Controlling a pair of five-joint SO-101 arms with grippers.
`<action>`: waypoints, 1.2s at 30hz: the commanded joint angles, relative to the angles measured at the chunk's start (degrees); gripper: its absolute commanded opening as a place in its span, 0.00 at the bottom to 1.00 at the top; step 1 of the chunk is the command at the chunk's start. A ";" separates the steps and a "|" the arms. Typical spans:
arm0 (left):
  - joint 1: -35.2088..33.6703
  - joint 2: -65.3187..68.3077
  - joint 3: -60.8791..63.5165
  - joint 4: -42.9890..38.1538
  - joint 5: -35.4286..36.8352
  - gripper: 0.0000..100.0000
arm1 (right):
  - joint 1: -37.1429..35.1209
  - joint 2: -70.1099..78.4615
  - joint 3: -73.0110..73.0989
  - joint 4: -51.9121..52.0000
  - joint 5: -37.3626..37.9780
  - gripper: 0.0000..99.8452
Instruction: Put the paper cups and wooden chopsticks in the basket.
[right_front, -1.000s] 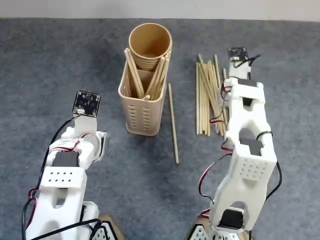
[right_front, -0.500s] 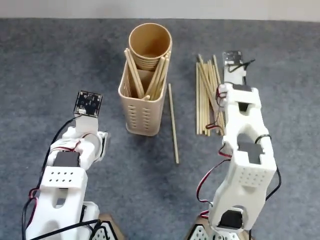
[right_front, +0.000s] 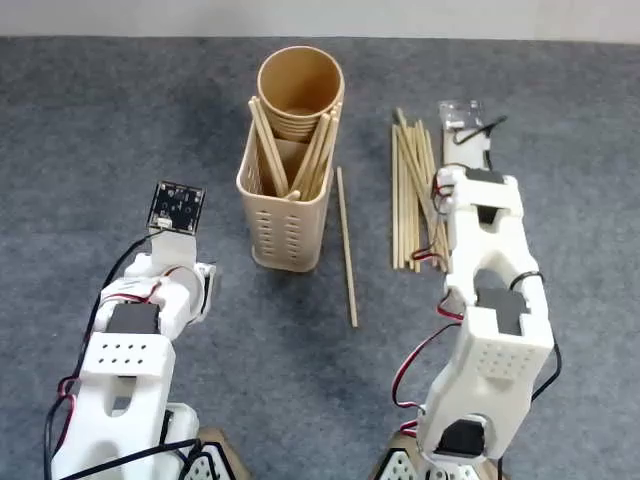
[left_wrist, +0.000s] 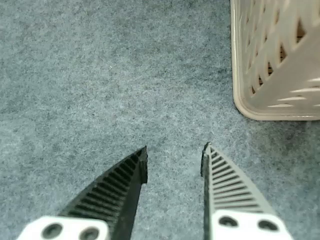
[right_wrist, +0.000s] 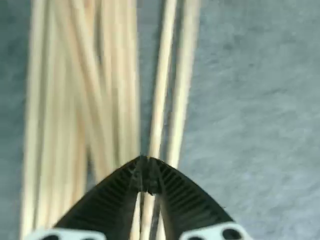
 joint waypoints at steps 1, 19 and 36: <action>0.75 -1.01 -0.13 -0.88 0.09 0.20 | -0.57 -13.41 -0.31 -0.13 0.09 0.01; 0.75 -1.01 -0.13 -0.79 0.09 0.20 | -3.74 -49.54 28.18 -5.14 0.70 0.02; 0.75 -1.01 -0.04 -0.79 0.09 0.20 | 1.45 3.47 -13.93 2.77 0.44 0.23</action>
